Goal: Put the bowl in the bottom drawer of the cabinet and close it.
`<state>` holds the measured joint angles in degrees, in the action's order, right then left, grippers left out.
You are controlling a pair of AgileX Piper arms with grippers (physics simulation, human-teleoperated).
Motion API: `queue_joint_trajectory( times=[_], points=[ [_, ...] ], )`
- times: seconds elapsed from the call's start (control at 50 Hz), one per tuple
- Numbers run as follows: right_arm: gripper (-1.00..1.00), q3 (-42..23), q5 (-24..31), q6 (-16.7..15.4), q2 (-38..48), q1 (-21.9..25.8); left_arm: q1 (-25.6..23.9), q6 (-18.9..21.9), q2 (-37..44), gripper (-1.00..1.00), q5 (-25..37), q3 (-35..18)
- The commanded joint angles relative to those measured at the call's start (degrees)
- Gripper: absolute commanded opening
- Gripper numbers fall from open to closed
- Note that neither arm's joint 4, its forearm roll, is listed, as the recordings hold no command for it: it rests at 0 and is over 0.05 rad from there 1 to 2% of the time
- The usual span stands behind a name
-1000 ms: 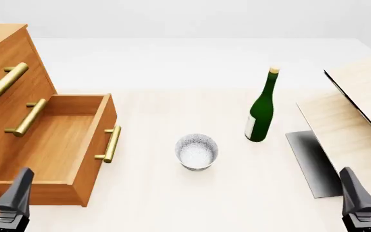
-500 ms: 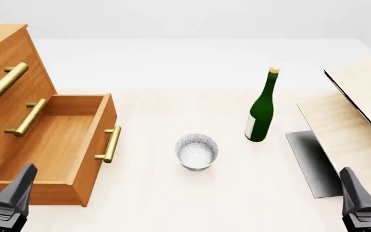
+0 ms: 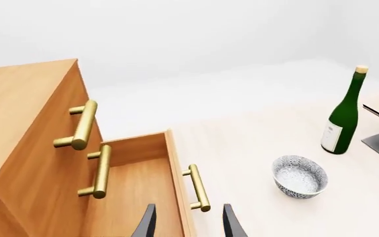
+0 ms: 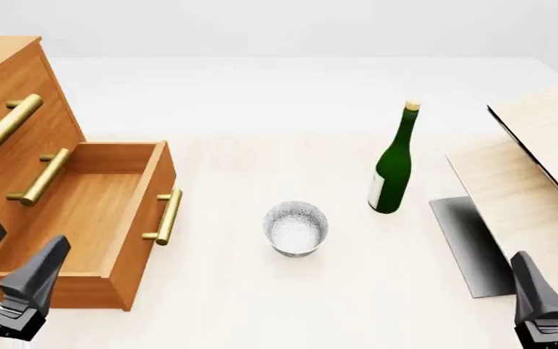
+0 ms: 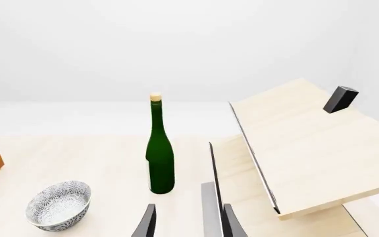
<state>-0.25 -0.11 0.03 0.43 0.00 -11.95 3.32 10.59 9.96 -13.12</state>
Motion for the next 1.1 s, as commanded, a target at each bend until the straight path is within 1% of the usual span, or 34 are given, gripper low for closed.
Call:
queue_joint_trajectory(
  times=[0.02, 0.16, 0.22, 0.44, 0.58, 0.66, 0.7, 0.86, 1.0, 1.1],
  points=[
    [1.0, 0.0, 0.0, 0.0, 0.0, 0.0, -0.4, -0.82, 4.29, 1.0, 1.52, -2.37],
    [1.0, 0.0, 0.0, 0.0, 0.01, 0.0, -0.52, -1.14, 4.9, 1.0, 3.55, -3.76],
    [1.0, 0.0, 0.0, 0.0, 0.01, -0.01, 0.01, -2.22, 6.4, 1.0, 4.64, -4.61],
    [1.0, 0.0, 0.0, -0.01, 0.01, 0.0, 0.14, -3.73, 8.81, 1.0, 6.08, -6.21],
    [1.0, 0.0, 0.0, -0.01, 0.01, 0.01, 0.31, -4.3, 12.64, 1.0, 5.48, -6.52],
    [1.0, 0.0, 0.0, -0.01, 0.01, 0.0, -0.38, -5.13, 14.14, 1.0, 6.16, -7.53],
    [1.0, 0.0, 0.0, 0.01, -0.01, -0.01, -0.72, -6.17, 15.48, 1.0, 6.05, -7.75],
    [1.0, 0.0, 0.0, -0.01, 0.0, 0.0, 0.95, -6.92, 18.79, 1.0, 5.39, -8.2],
    [1.0, 0.0, 0.0, -0.01, 0.0, 0.01, 1.64, -8.07, 21.34, 1.0, 5.34, -8.83],
    [1.0, 0.0, 0.0, -0.01, 0.0, 0.0, 1.88, -8.16, 22.51, 1.0, 4.95, -8.96]
  ],
)
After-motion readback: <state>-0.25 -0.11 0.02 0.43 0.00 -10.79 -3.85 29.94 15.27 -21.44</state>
